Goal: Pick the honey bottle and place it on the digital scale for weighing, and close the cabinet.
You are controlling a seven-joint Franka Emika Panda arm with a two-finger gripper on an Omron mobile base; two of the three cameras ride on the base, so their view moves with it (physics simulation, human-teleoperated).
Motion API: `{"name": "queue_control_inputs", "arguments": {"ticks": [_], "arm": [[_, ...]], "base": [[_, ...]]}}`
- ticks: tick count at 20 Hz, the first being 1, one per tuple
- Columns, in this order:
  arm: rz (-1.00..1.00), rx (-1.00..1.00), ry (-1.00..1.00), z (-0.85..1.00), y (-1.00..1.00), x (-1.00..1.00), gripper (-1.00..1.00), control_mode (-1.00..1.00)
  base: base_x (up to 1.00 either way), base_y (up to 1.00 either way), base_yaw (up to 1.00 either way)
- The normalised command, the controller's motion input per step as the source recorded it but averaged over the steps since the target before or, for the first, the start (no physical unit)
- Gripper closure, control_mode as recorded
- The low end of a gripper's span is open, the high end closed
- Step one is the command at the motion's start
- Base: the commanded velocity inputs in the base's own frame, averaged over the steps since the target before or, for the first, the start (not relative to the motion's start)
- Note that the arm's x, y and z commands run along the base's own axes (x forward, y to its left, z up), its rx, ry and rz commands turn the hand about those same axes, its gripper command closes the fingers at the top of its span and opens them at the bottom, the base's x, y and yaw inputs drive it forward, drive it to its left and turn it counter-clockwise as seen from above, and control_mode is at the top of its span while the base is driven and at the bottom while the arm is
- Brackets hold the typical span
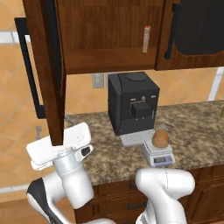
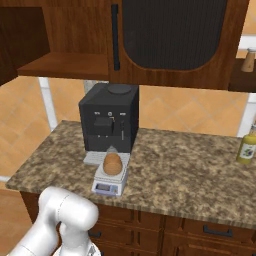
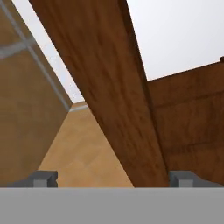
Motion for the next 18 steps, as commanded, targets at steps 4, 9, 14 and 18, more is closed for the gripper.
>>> {"name": "queue_control_inputs", "arguments": {"ticks": [4, 9, 14, 18], "arm": [[0.0, 0.0, -0.14, -0.81, 0.49, -0.54, -1.0, -1.0], [-0.01, 0.0, -0.22, -0.38, 0.65, -0.23, -1.0, -1.0], [-0.05, 0.0, -0.33, 0.55, 0.78, 0.0, -1.0, -1.0], [-0.01, 0.07, -0.16, 0.59, 0.08, 0.0, -1.0, -1.0]], "base": [[0.0, 0.0, 0.0], [0.0, 0.0, 0.0], [0.0, 0.0, 0.0], [0.0, 0.0, 0.0]]}}
